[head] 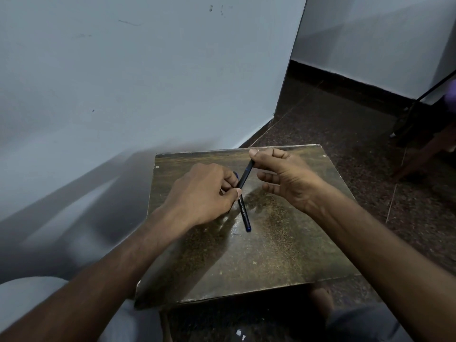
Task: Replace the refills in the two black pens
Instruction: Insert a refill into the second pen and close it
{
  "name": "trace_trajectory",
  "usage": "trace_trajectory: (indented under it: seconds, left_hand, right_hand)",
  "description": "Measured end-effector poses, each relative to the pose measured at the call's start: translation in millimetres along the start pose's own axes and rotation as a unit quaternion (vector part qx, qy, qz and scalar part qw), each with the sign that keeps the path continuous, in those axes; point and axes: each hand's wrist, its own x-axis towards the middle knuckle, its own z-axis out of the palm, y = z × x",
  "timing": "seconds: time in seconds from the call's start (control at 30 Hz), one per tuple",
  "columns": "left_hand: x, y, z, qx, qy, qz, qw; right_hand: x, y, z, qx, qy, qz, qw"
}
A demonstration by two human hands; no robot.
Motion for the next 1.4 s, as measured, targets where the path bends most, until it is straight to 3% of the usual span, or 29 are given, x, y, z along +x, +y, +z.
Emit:
trace_trajectory:
  seconds: [0.27,0.5,0.67,0.97,1.23,1.4]
  left_hand:
    - [0,-1,-2,-0.018,-0.009,0.000,1.000]
    - [3,-1,0,-0.093,-0.055,0.013,0.994]
    - [4,1,2,-0.139,-0.060,-0.002,0.988]
    - [1,8,7,-0.142,-0.061,-0.006,0.988]
    - [0,2,1,-0.175,-0.040,-0.059,0.982]
    - [5,-6,-7,-0.069,0.013,-0.027,0.997]
  right_hand:
    - [-1,0,1,0.016,-0.078,0.013,0.997]
    - [0,0,2,0.044,-0.052,0.023,0.997]
    - [2,-5,7,0.060,-0.046,-0.027,0.997]
    - [7,1,16,0.074,0.003,-0.059,0.995]
    - [-5,13,16,-0.077,-0.044,-0.064,0.994]
    - [-8,15,16,-0.105,0.007,-0.069,0.992]
